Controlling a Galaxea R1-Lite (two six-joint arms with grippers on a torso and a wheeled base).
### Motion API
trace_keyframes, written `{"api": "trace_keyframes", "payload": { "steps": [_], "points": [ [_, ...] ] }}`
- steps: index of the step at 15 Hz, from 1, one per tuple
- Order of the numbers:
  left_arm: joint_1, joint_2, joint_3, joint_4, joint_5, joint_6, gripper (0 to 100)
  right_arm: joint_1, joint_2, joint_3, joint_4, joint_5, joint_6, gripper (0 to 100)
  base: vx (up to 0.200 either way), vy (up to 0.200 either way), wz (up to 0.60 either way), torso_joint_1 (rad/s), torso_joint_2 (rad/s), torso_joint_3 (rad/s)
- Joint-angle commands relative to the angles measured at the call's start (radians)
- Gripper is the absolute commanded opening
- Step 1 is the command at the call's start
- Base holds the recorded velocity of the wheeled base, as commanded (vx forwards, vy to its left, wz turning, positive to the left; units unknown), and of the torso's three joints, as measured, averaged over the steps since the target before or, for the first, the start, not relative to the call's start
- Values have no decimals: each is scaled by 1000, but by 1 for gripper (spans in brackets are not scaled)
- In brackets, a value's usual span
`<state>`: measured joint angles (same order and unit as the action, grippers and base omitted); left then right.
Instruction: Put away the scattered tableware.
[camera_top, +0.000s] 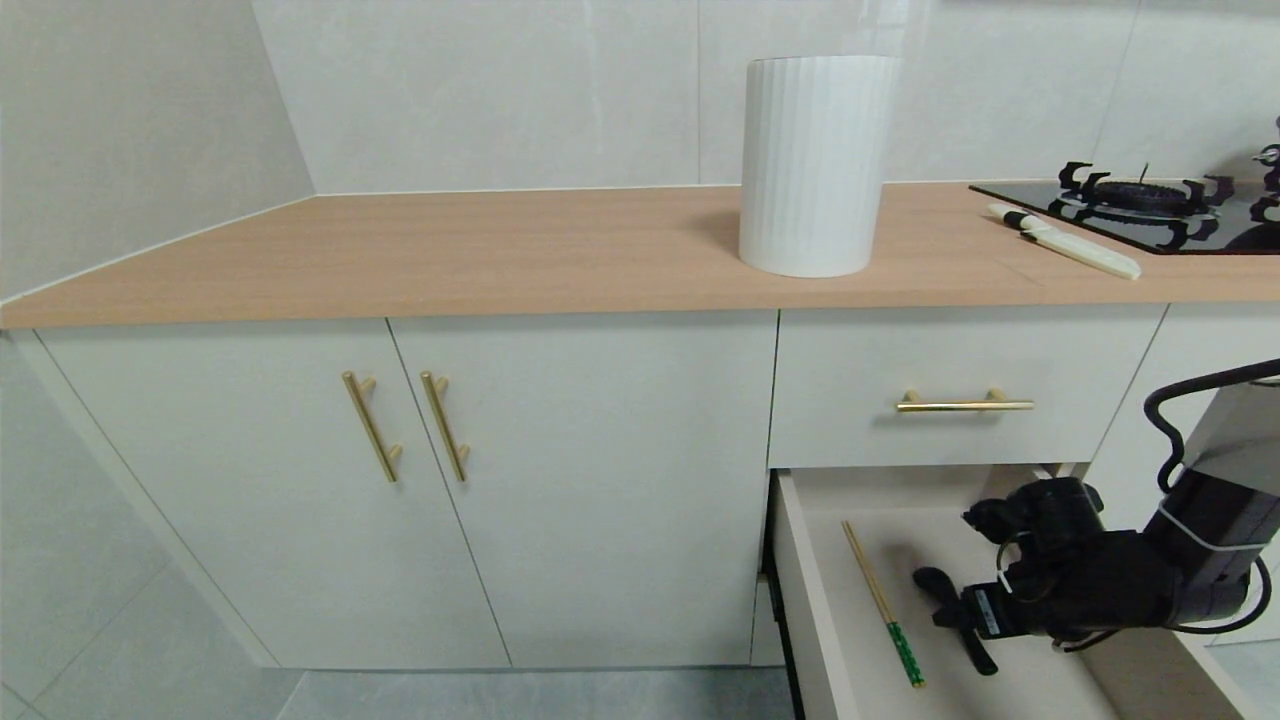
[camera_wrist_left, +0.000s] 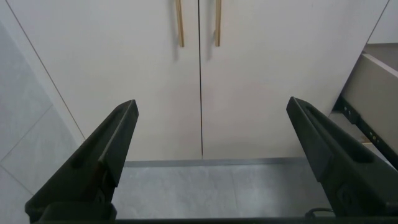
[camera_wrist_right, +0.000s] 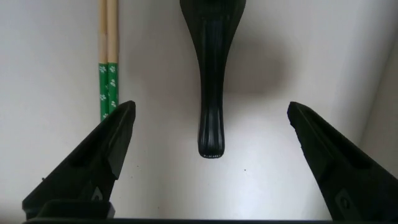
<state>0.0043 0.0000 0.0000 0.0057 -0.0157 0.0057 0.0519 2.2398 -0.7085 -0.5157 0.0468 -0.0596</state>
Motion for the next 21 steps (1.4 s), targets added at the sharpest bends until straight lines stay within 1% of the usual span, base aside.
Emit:
{"api": "trace_keyframes", "payload": {
  "steps": [1, 5, 7, 9, 10, 12, 13, 15, 17, 19, 21],
  "points": [
    [0, 0, 0, 0, 0, 0, 100, -3, -97, 24, 0, 1, 0, 100, 0, 0, 0, 0, 0, 0],
    [0, 0, 0, 0, -1, 0, 100, -26, -338, 61, 34, 1, 4, 100, 0, 0, 0, 0, 0, 0],
    [0, 0, 0, 0, -1, 0, 100, -35, -485, 18, 178, 1, 7, 100, 0, 0, 0, 0, 0, 0],
    [0, 0, 0, 0, -1, 0, 100, -29, -621, -17, 353, 4, 7, 100, 0, 0, 0, 0, 0, 0],
    [0, 0, 0, 0, -1, 0, 100, -20, -677, -29, 415, 4, 7, 100, 0, 0, 0, 0, 0, 0],
    [0, 0, 0, 0, -1, 8, 100, -14, -746, -45, 480, 2, 6, 100, 0, 0, 0, 0, 0, 0],
    [0, 0, 0, 0, -1, 10, 100, -14, -756, -46, 484, 5, 6, 100, 0, 0, 0, 0, 0, 0],
    [0, 0, 0, 0, -1, 3, 100, -3, -755, -40, 491, 5, 6, 100, 0, 0, 0, 0, 0, 0],
    [0, 0, 0, 0, -1, 2, 100, 2, -790, -39, 537, 1, 7, 100, 0, 0, 0, 0, 0, 0],
    [0, 0, 0, 0, -1, 2, 100, 2, -870, -46, 637, 4, 7, 100, -200, 0, 0, -2, 5, 0],
    [0, 0, 0, 0, -1, 2, 100, 46, -928, -39, 701, 2, 7, 100, -200, 0, 0, 5, 2, 0]
  ]
}}
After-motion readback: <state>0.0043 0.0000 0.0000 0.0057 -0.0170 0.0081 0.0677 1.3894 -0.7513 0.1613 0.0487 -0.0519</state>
